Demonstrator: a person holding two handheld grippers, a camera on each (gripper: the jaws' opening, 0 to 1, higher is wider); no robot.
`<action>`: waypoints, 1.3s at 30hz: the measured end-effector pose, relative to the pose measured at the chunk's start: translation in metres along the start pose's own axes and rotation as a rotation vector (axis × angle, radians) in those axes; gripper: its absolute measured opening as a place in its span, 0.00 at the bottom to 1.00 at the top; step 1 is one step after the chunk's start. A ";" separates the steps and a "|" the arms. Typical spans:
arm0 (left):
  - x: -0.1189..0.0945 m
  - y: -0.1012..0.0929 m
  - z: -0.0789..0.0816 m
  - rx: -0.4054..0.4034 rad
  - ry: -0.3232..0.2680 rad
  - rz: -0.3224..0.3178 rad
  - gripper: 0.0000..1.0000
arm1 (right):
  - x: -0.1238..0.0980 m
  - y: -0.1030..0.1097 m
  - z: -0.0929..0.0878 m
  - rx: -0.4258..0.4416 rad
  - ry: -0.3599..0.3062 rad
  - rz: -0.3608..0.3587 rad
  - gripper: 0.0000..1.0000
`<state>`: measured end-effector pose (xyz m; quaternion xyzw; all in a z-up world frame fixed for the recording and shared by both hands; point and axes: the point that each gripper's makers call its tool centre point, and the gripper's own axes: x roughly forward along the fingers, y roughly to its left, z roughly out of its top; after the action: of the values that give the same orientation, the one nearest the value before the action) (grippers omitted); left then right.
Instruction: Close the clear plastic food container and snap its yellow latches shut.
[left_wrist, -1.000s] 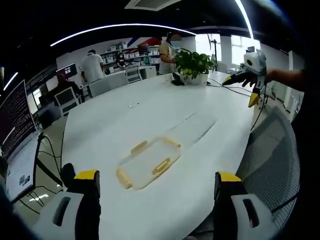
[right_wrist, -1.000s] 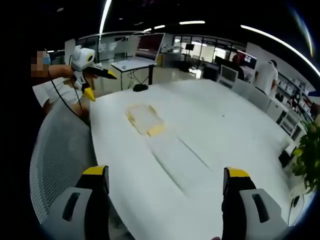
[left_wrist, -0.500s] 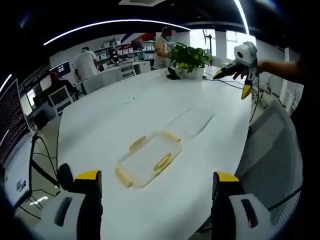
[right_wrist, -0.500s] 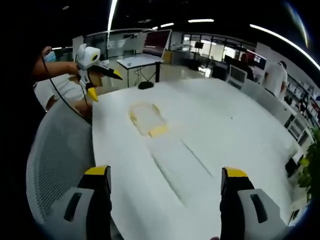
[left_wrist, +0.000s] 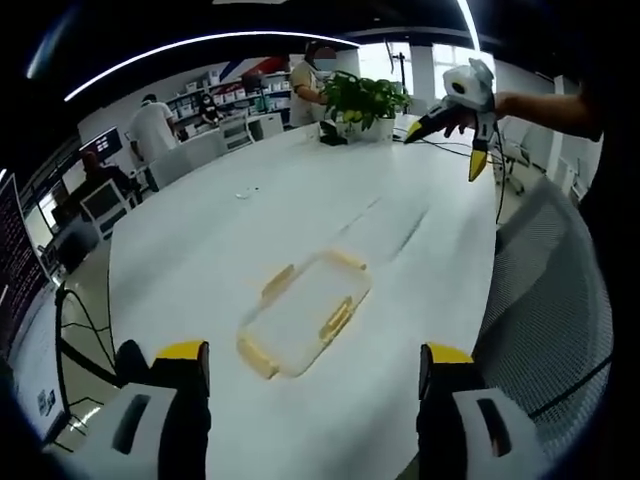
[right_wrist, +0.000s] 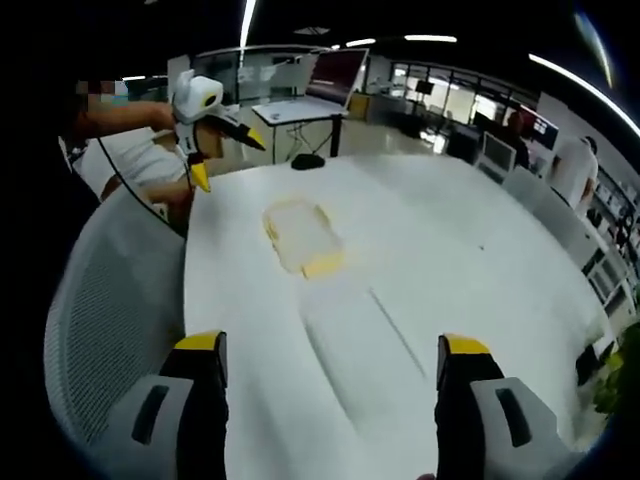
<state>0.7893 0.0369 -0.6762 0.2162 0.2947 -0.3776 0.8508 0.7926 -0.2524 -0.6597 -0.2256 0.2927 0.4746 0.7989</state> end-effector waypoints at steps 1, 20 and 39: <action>0.001 0.001 -0.001 0.005 0.003 -0.004 0.82 | 0.002 0.000 0.001 -0.005 0.003 0.002 0.84; 0.028 0.015 -0.012 0.103 0.071 -0.068 0.74 | 0.042 -0.003 0.022 -0.062 0.056 0.063 0.73; 0.053 0.035 -0.030 0.234 0.148 -0.141 0.62 | 0.086 0.001 0.040 -0.126 0.119 0.110 0.62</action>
<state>0.8347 0.0490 -0.7281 0.3201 0.3249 -0.4511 0.7671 0.8339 -0.1726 -0.6892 -0.2870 0.3213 0.5208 0.7370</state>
